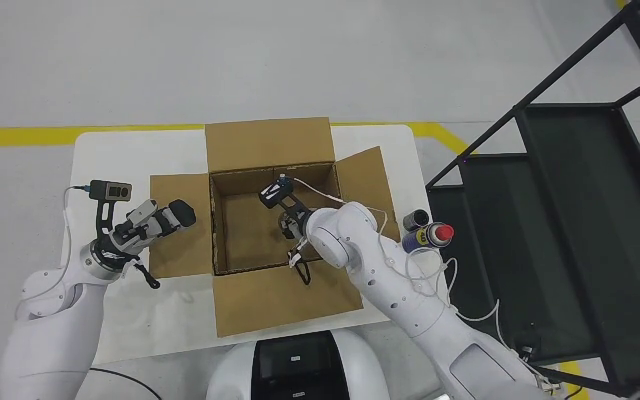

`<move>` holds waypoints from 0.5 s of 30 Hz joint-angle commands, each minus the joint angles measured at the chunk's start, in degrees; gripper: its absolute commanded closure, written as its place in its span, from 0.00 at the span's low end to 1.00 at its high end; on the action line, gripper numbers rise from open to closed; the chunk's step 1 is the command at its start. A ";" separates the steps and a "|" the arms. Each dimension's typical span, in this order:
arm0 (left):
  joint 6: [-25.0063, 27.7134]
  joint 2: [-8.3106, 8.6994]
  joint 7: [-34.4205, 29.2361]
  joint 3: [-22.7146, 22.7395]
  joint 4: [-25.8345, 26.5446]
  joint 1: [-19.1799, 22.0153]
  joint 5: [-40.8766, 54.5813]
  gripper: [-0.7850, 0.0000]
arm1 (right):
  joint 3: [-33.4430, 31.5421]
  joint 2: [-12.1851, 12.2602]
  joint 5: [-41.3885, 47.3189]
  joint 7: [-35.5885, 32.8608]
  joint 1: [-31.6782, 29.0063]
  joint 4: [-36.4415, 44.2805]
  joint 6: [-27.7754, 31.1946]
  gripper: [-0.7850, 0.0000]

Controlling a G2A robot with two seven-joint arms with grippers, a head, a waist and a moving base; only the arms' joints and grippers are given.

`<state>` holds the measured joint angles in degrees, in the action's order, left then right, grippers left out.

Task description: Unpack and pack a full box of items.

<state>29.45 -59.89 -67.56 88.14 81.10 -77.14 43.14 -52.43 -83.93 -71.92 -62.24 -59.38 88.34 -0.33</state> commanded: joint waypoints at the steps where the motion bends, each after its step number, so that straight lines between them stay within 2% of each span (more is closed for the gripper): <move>1: 0.00 0.00 0.00 0.00 0.00 0.00 0.00 0.00 | 0.00 0.00 0.00 0.00 0.00 0.00 0.00 1.00; 15: 0.00 0.00 0.00 0.00 0.00 0.00 0.00 0.00 | -0.11 0.04 -0.02 0.41 -0.34 -0.16 -0.06 1.00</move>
<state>29.45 -59.89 -67.56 88.14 81.10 -77.14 43.14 -52.46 -83.92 -71.92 -62.16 -59.46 88.31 -0.34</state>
